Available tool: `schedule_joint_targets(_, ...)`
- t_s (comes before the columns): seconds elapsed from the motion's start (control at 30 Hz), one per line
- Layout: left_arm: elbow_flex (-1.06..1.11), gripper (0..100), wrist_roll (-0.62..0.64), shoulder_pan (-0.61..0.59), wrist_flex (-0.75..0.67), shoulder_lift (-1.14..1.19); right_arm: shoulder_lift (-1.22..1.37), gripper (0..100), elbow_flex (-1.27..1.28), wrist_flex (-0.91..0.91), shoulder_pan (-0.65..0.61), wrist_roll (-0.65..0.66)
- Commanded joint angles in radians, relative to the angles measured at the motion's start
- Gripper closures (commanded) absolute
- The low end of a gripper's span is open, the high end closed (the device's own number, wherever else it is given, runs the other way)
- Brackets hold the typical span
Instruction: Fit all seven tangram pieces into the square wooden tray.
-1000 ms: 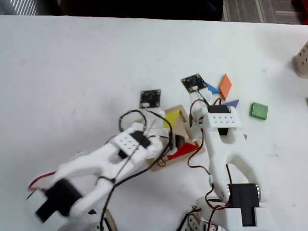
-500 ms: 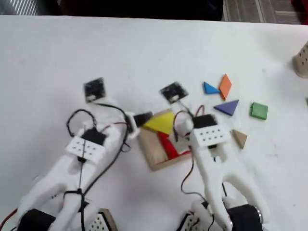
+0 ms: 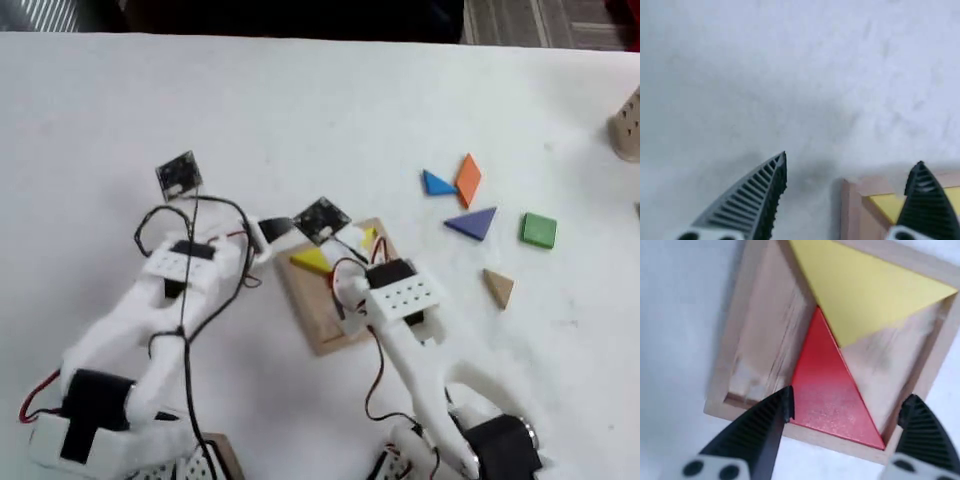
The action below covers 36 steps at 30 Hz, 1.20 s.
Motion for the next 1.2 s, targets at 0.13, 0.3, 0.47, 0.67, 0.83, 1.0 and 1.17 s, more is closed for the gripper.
schedule_joint_targets(0.13, -0.092, 63, 0.009, -0.010, 0.061, 0.005, 0.110, 66.8, -0.086, 0.035, -0.013, 0.084)
schedule_joint_targets(0.3, -0.094, 63, 0.009, -0.010, 0.061, 0.005, 0.079, 66.8, -0.081, 0.051, -0.051, 0.064)
schedule_joint_targets(0.47, -0.094, 63, 0.008, -0.010, 0.057, 0.005, -0.021, 66.9, -0.083, 0.093, -0.076, -0.084)
schedule_joint_targets(0.67, -0.094, 63, 0.008, -0.010, 0.055, 0.005, -0.039, 66.9, -0.015, 0.018, -0.074, -0.106)
schedule_joint_targets(0.83, -0.094, 63, 0.008, -0.010, 0.058, 0.005, 0.059, 66.9, -0.048, 0.008, -0.041, -0.035)
schedule_joint_targets(1.0, -0.094, 63, 0.008, -0.010, 0.060, 0.005, 0.170, 71.8, -0.135, 0.065, -0.044, 0.018)
schedule_joint_targets(1.17, -0.092, 63, 0.008, -0.010, 0.060, 0.005, 0.220, 94.3, -0.175, 0.101, -0.045, 0.041)
